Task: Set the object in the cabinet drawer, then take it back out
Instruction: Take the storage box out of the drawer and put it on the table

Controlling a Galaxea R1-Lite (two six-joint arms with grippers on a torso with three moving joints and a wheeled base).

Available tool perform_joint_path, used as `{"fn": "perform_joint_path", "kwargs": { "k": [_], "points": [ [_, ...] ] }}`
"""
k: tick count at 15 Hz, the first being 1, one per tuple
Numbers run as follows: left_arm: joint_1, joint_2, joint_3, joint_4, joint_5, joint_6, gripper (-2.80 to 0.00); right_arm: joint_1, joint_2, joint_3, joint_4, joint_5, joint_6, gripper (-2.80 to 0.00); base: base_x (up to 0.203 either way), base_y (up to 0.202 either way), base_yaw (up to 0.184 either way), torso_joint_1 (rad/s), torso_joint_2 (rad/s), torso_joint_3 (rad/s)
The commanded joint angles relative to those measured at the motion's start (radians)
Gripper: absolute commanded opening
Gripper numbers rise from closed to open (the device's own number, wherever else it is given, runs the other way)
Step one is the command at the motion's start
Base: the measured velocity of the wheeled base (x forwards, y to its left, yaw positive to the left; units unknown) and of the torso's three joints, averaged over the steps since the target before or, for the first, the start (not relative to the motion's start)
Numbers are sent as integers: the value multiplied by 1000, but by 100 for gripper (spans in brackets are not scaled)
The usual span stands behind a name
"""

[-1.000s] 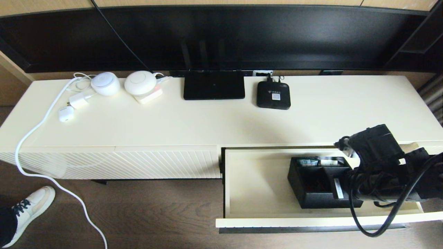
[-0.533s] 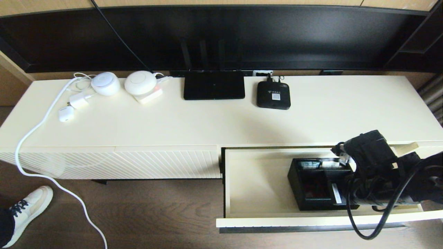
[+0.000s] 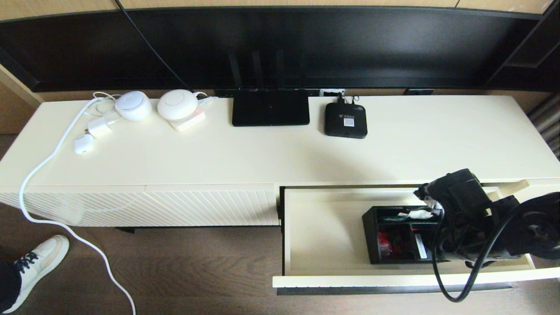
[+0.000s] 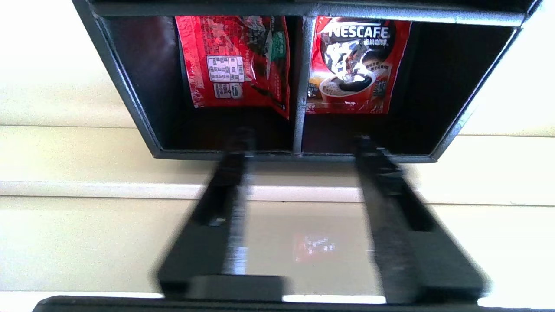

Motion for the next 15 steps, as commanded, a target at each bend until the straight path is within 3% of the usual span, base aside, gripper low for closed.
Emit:
{"fn": "perform_joint_path", "kwargs": {
  "k": [1,15],
  "points": [
    [0,0,1,0,0,0,-280,0,3,-4,-6,-1,2,0,0,0,0,0,0,0],
    [0,0,0,0,0,0,-280,-1,143,-71,-17,5,-28,0,0,0,0,0,0,0]
  ]
}}
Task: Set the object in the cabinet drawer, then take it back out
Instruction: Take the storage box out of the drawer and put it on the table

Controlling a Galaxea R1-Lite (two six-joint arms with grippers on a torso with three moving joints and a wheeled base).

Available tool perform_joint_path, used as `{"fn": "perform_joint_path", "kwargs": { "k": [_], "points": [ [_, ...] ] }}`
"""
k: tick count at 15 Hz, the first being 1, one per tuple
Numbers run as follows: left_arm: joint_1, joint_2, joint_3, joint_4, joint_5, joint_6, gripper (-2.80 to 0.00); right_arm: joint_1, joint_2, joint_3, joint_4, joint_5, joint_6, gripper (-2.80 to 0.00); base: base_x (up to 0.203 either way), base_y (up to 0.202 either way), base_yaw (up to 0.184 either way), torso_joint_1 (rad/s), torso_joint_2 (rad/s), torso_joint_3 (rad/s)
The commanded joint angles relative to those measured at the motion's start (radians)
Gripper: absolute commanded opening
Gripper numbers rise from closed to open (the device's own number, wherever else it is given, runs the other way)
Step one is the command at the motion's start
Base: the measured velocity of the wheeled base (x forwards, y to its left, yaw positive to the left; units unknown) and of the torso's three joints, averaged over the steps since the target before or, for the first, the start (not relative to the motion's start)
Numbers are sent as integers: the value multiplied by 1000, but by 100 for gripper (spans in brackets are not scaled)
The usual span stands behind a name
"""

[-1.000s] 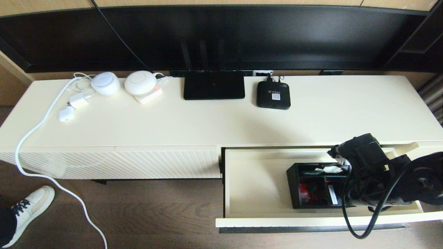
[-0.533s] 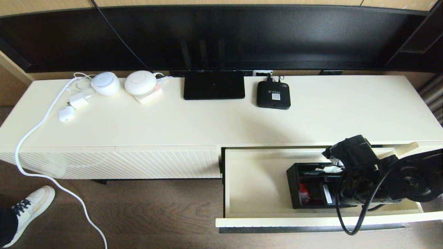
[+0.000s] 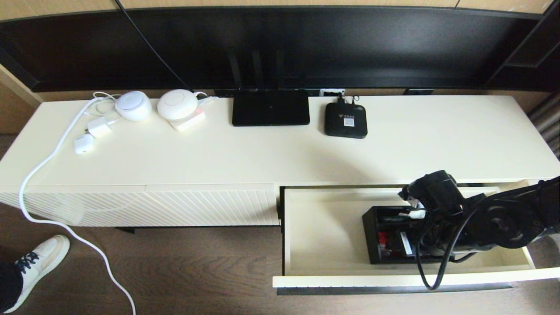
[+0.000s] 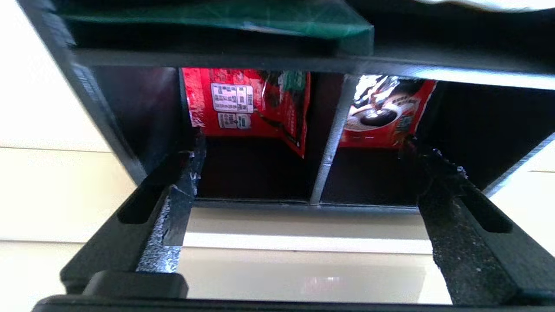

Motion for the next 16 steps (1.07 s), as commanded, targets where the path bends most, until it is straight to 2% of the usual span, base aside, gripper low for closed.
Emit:
{"fn": "perform_joint_path", "kwargs": {
  "k": [1,13,14,16],
  "points": [
    [0,0,0,1,0,0,-280,-1,18,0,1,1,2,0,0,0,0,0,0,0],
    [0,0,0,1,0,0,-280,-3,29,11,1,8,17,0,0,0,0,0,0,0],
    [0,1,0,1,0,0,-280,-3,29,11,1,7,19,-280,0,0,0,0,0,0],
    [0,1,0,1,0,0,-280,-1,29,13,3,8,19,-280,0,0,0,0,0,0]
  ]
}}
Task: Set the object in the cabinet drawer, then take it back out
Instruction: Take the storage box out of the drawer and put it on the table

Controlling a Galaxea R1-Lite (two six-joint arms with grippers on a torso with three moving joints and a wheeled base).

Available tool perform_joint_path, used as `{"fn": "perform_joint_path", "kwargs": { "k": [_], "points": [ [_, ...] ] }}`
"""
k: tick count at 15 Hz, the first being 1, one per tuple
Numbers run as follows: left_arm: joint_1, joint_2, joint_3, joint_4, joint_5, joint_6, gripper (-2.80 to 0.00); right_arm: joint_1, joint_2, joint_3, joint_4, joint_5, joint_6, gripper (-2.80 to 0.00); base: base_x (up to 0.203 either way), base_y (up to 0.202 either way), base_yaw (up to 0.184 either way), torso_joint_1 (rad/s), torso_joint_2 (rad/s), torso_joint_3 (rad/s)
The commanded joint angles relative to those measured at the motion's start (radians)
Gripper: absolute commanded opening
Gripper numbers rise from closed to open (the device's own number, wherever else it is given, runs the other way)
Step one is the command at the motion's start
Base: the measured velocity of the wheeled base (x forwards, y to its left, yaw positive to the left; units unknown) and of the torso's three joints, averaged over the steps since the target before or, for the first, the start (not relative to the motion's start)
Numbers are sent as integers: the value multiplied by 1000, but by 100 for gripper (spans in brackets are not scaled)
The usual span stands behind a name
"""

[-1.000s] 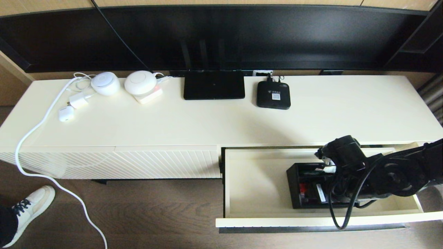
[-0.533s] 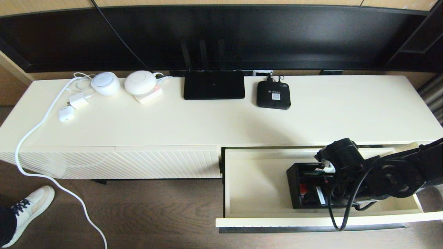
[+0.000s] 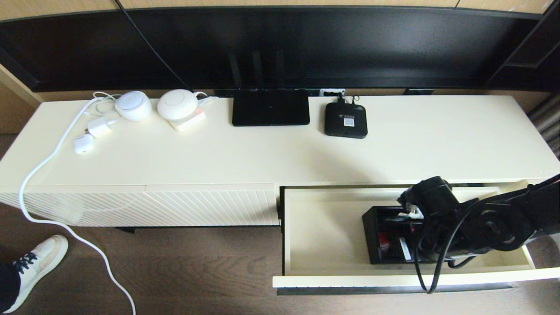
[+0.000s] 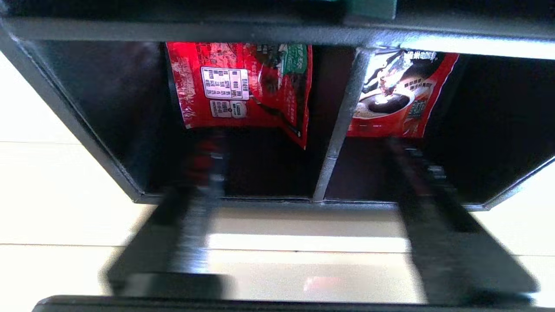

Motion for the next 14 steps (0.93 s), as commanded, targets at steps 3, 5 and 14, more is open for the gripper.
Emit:
{"fn": "perform_joint_path", "kwargs": {
  "k": [3,5,14],
  "points": [
    [0,0,0,0,0,0,-280,2,1,3,2,-1,2,-280,0,0,0,0,0,0],
    [0,1,0,0,0,0,-280,3,-2,7,1,-1,2,-280,0,0,0,0,0,0],
    [0,2,-1,-1,0,0,-280,3,-11,14,1,5,1,-280,0,0,0,0,0,0]
  ]
}}
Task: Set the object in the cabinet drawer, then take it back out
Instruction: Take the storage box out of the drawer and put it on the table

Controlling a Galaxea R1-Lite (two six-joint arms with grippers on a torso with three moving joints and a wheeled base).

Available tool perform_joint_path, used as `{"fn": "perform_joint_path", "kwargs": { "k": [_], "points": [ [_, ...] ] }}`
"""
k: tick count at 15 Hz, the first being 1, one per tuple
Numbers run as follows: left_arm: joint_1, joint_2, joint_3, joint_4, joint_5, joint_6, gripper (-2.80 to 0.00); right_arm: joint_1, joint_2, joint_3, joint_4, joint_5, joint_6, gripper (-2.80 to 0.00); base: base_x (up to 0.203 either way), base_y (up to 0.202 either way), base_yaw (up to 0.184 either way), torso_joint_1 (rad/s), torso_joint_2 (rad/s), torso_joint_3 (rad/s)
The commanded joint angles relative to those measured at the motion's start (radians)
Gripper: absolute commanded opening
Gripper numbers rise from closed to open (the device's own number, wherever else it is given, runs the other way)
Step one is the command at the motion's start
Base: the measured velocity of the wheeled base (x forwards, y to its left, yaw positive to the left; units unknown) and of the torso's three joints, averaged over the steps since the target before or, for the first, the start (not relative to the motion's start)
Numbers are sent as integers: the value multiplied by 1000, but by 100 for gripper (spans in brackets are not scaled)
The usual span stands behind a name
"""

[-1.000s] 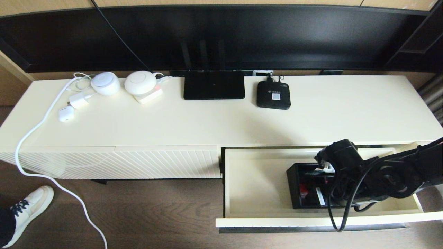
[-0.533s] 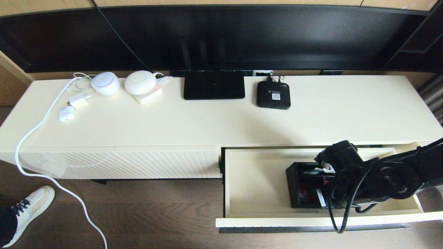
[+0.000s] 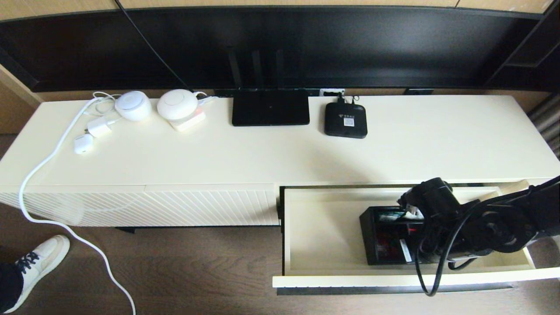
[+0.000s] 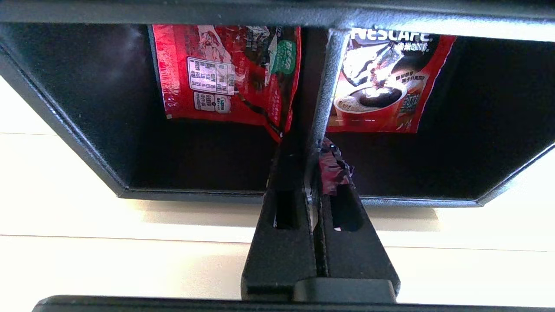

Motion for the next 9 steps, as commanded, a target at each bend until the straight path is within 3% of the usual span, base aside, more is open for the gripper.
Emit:
{"fn": "perform_joint_path", "kwargs": {
  "k": [1,9],
  "points": [
    [0,0,-1,1,0,0,-280,0,-10,3,-1,-3,0,-280,0,0,0,0,0,0],
    [0,0,1,1,0,0,-280,3,-151,35,10,-11,-3,-280,0,0,0,0,0,0]
  ]
}}
